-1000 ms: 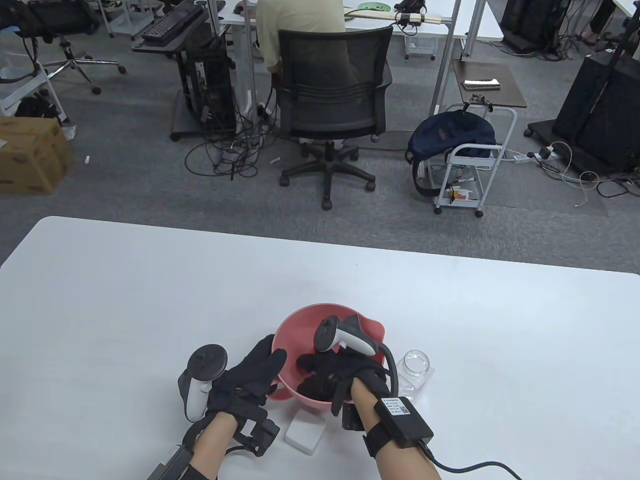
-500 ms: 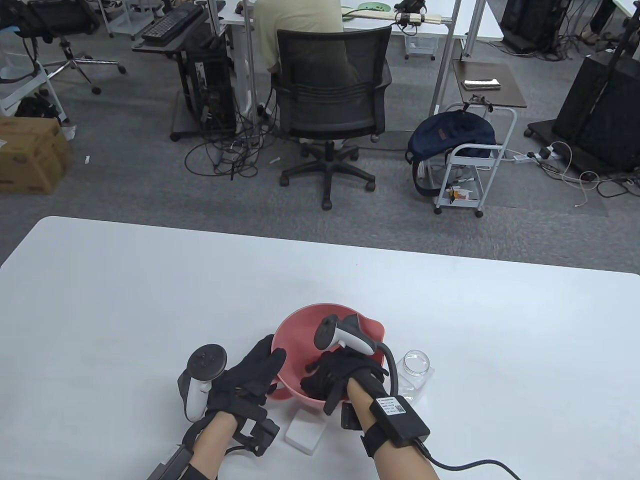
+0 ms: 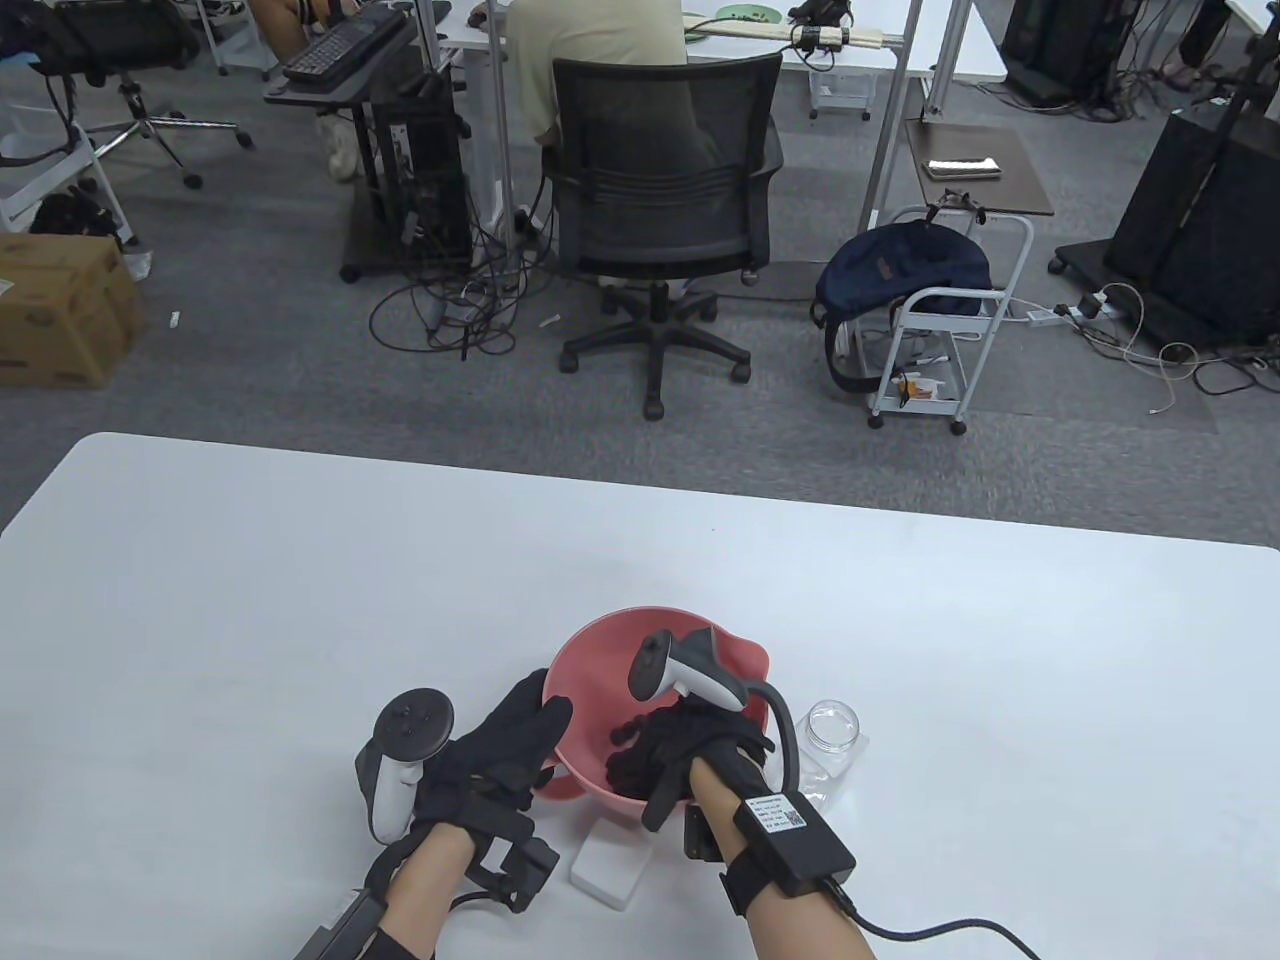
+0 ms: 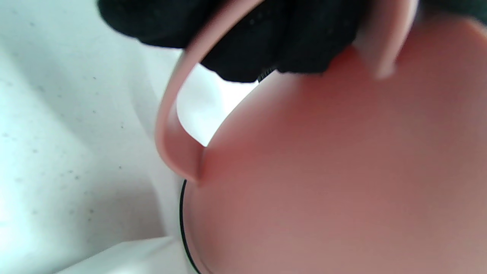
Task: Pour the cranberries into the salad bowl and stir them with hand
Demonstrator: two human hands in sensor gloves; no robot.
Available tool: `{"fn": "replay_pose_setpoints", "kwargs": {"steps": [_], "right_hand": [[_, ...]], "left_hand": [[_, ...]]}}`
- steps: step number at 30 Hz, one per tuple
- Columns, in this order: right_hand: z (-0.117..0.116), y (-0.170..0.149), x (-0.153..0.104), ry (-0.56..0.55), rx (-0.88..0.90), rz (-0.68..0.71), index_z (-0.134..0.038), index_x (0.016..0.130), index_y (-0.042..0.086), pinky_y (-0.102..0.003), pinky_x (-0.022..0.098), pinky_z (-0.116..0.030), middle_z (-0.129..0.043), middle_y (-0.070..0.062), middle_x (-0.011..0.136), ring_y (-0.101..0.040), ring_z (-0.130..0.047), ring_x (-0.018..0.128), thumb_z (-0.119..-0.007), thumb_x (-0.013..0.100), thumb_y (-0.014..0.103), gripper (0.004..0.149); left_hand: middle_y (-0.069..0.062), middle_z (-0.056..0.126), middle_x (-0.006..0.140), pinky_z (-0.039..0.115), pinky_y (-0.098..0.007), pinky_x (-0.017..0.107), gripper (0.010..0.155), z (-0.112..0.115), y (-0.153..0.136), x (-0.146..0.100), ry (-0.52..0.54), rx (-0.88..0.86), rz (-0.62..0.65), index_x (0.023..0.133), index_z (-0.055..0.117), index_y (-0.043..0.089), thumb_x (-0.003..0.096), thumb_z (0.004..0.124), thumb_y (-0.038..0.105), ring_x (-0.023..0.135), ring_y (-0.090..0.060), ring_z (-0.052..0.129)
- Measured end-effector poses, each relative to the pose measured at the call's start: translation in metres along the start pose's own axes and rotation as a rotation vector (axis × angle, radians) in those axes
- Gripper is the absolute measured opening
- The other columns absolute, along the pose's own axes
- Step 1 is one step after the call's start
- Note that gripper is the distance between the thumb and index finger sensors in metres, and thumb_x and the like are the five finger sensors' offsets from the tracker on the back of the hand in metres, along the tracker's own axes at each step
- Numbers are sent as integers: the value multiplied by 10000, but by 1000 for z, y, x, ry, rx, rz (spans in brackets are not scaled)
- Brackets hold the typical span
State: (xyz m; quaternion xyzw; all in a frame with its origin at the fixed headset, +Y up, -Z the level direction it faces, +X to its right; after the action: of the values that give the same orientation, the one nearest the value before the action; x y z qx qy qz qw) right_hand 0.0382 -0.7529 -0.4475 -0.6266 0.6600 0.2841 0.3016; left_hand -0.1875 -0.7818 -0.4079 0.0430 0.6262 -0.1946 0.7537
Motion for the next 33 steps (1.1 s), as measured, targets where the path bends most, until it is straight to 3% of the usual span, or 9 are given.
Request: {"fn": "replay_pose_setpoints", "kwargs": {"steps": [8,16,23,33], "right_hand": [[-3,2,3,31,16,48,-800,953,361,-181,367,-864,-918,56,901,-30,-989,557,-733,510,726,578],[-4,3,4,44,9,60,-790,894,549,-193,479,-885,-932,251,909,-9,-978,720,-763,455,721,472],[-3,5,4,42,14,90,-682,927,676,-260,631,-881,-895,382,970,44,-949,848,-795,426,696,514],[-3,5,2,40,34,120,-571,959,730,-349,767,-791,-791,477,1052,131,-820,1024,-811,408,689,602]], "left_hand": [[164,942,459,871,-295,329,776,0,0,0,-1,-1,0,1110,551,376,492,744,803,447,-104,974],[163,941,458,872,-295,327,779,0,0,0,-2,1,2,1112,548,373,493,744,803,444,-106,974],[163,941,458,872,-295,326,778,1,-1,0,-5,-4,0,1112,548,372,495,744,802,444,-105,974],[162,941,457,871,-297,326,782,1,-1,0,-8,-3,2,1113,544,370,495,744,803,443,-106,974]]}}
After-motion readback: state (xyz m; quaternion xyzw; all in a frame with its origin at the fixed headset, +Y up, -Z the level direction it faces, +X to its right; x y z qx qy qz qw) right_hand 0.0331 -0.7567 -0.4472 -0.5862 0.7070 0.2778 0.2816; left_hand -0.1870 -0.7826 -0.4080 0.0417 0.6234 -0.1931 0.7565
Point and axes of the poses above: the tracker on the back of each hand, its own y axis roughly to the thumb side, its own x axis roughly from the wrist to the fingertips, z = x × y, the point moved 3 cm from there along x, roughly from the wrist to the fingertips
